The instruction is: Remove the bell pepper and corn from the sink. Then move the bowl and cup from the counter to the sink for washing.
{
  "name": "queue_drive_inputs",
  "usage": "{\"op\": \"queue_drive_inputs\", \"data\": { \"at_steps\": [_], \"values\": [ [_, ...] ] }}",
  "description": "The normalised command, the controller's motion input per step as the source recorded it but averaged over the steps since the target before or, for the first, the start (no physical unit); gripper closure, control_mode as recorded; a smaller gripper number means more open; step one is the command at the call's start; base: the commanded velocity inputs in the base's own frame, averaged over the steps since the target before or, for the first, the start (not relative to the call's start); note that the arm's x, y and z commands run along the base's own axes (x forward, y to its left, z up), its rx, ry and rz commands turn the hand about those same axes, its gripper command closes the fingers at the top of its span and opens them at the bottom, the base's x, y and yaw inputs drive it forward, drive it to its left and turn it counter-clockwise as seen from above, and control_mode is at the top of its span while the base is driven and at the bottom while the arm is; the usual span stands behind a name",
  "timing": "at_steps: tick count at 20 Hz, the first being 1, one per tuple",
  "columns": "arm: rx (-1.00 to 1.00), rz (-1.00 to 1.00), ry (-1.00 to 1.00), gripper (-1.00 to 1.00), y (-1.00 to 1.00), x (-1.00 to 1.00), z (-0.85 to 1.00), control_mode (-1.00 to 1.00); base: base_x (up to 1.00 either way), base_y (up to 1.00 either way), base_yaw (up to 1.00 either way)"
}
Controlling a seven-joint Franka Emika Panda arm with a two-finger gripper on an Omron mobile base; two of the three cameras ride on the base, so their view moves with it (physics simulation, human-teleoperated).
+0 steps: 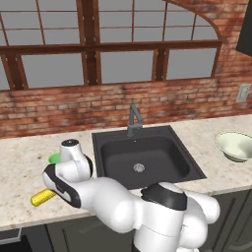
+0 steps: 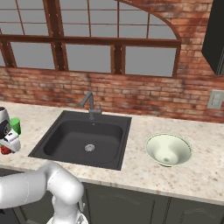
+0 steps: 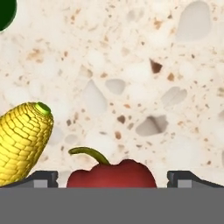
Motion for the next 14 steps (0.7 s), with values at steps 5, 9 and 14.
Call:
{"op": "queue_drive_inputs", "data": {
  "at_steps": [5,9,14],
  "values": [
    [0.01,0.01,-0.01,-1.0,-0.19,-0.07,0.03,-1.0,0.0,0.0,0.0],
    [0.0,0.02,-0.07,-1.0,-0.07,0.0,0.15,-1.0,0.0,0.0,0.0],
    [0.02,0.04,-0.13,-1.0,-0.07,0.0,0.24,-1.0,0.0,0.0,0.0]
  ]
}}
